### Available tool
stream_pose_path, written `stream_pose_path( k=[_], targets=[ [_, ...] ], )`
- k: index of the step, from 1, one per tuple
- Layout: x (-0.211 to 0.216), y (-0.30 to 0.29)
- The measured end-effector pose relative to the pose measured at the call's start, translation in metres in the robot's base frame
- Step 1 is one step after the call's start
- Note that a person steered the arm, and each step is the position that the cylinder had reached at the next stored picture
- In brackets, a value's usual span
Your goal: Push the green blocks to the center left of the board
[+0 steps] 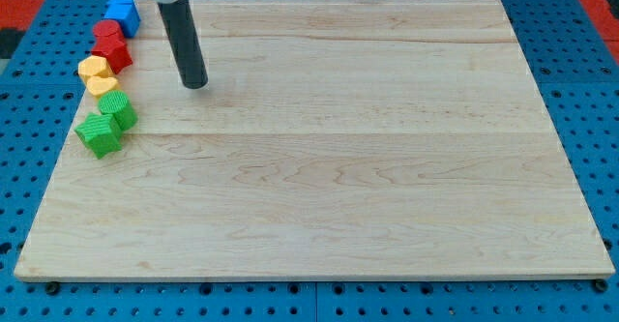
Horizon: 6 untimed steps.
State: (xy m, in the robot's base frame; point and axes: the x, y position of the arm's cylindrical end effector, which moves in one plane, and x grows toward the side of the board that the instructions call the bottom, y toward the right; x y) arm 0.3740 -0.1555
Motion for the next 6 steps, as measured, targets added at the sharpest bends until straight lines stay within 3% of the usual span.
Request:
stream_pose_path(
  k=[2, 6],
  targets=[
    [0.019, -0.053],
    [0.025, -0.085]
  ],
)
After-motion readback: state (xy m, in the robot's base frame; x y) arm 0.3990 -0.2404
